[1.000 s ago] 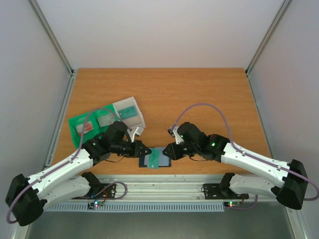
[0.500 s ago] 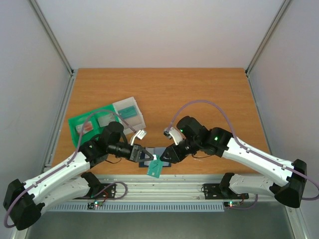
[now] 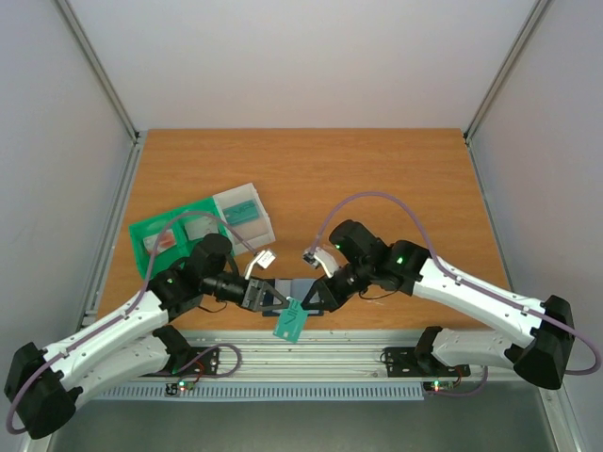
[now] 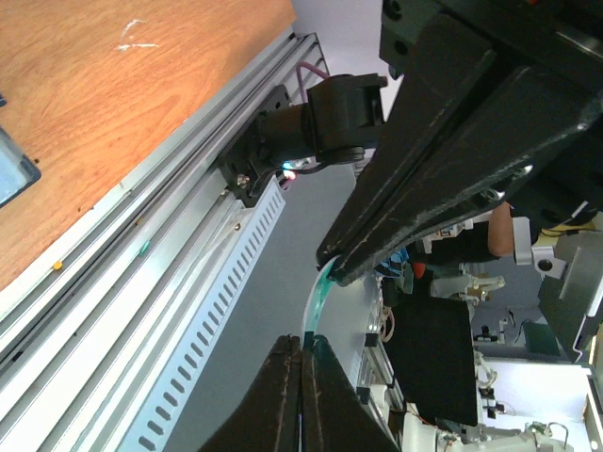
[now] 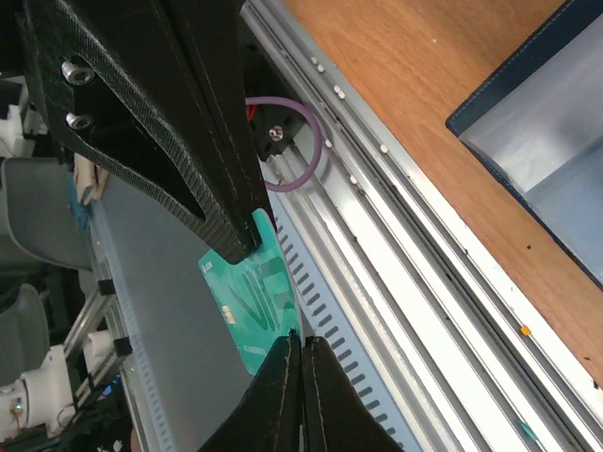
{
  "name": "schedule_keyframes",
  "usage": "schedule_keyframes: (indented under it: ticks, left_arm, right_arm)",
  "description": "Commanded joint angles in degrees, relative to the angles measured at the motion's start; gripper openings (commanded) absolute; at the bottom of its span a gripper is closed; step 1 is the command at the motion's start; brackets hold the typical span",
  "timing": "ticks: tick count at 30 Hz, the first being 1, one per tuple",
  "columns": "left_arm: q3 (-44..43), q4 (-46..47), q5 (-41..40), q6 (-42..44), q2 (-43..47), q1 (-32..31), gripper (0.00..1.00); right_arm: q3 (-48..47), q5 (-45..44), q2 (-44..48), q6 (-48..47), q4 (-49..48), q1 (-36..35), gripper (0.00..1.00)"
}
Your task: Take the credit cards out of the card holder
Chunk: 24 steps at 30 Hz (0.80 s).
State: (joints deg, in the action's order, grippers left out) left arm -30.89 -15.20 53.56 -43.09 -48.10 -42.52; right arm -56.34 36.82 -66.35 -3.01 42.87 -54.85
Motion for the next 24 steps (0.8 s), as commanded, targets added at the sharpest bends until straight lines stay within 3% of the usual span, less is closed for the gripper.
schedule_keyframes:
  ticks: [1,2,6,12,17,24]
  left_arm:
    - [-2.1,0.2,-3.2,0.9,0.5,-0.4,0.16]
    - [-2.6,-1.0,-5.8,1.1,0.8,-0.3,0.28]
    - [-3.5,-2.8,-14.0,-0.3,3.4,-0.3,0.53]
    - [-1.0,0.9,-25.2,-6.2,10.9,-0.3,0.78]
    - [3.1,3.5,-32.7,-11.1,16.4,-0.3,0.79]
    - [5.8,9.3,-33.0,-16.1,17.9,-0.3,0.74]
  right_arm:
    - [2.4,2.8,2.1,2.9,-7.3,0.7,0.01]
    - [2.6,2.3,2.3,4.4,-7.7,0.9,0.01]
    - [3.3,-0.9,3.6,8.0,-9.4,1.3,0.01]
    - [4.1,-10.6,7.0,16.6,-12.5,1.6,0.01]
    - [7.7,-18.3,10.8,22.7,-18.7,1.7,0.01]
    - [11.9,-27.0,16.6,31.4,-27.3,1.7,0.01]
